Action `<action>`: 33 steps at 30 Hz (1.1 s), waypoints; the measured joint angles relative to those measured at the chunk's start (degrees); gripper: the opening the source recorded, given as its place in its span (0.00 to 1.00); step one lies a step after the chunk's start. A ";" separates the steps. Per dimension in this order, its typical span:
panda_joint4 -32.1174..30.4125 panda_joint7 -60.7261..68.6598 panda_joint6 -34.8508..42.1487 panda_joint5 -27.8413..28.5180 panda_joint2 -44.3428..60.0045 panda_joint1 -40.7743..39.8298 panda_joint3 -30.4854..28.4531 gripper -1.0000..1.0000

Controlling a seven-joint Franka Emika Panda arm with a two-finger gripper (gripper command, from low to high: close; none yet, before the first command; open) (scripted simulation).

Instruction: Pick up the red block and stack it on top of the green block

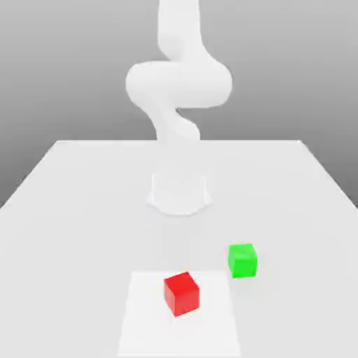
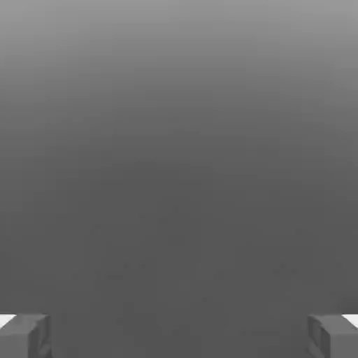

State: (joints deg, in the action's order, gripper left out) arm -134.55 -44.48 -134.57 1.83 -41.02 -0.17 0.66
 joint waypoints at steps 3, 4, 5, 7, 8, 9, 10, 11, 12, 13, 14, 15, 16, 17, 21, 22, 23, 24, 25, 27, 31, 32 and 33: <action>-3.79 2.09 -3.93 2.30 6.96 -0.32 0.59 0.50; -5.00 2.81 -5.19 2.96 9.18 -0.37 0.63 0.50; -6.18 3.49 -6.40 3.60 11.36 -0.37 0.58 0.50; -8.52 5.10 -8.81 4.63 15.63 -0.30 0.32 0.50; -9.69 5.97 -10.02 5.02 17.75 -0.27 0.15 0.50; -10.86 6.88 -11.23 5.34 19.86 -0.19 -0.07 0.50; -12.03 7.87 -12.44 5.58 21.95 -0.07 -0.34 0.50; -13.20 8.95 -13.66 5.68 24.04 0.03 -0.58 0.50; -14.37 10.18 -14.87 5.56 26.12 -0.02 -0.65 0.50; -15.55 11.43 -16.12 5.43 28.19 0.21 -1.00 0.50; -16.73 12.83 -17.38 5.09 30.24 0.38 -1.24 0.50; -17.92 14.37 -18.64 4.54 32.28 0.54 -1.41 0.50; -19.11 16.07 -19.90 3.78 34.31 0.78 -1.61 0.50; -20.30 17.97 -21.16 2.74 36.31 1.00 -1.69 0.50; -23.06 24.18 -26.77 -1.72 44.21 1.32 -1.04 0.50; -22.92 24.53 -28.44 -2.06 46.22 1.25 -0.95 0.50; -22.71 24.73 -30.16 -2.26 48.25 1.20 -0.88 0.50; -22.46 24.81 -31.90 -2.34 50.30 1.13 -0.81 0.50; -22.19 24.86 -33.65 -2.34 52.37 1.12 -0.80 0.50; -21.80 24.87 -36.32 -2.26 55.52 1.16 -0.86 0.00; -21.80 24.77 -36.25 -2.16 55.52 1.16 -0.84 0.00; -21.80 24.73 -36.23 -2.12 55.52 1.17 -0.83 0.00; -21.73 24.72 -36.69 -2.08 56.04 1.13 -0.82 0.00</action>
State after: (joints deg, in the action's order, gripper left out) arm -156.28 -19.76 -171.27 -0.26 15.03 0.96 -0.16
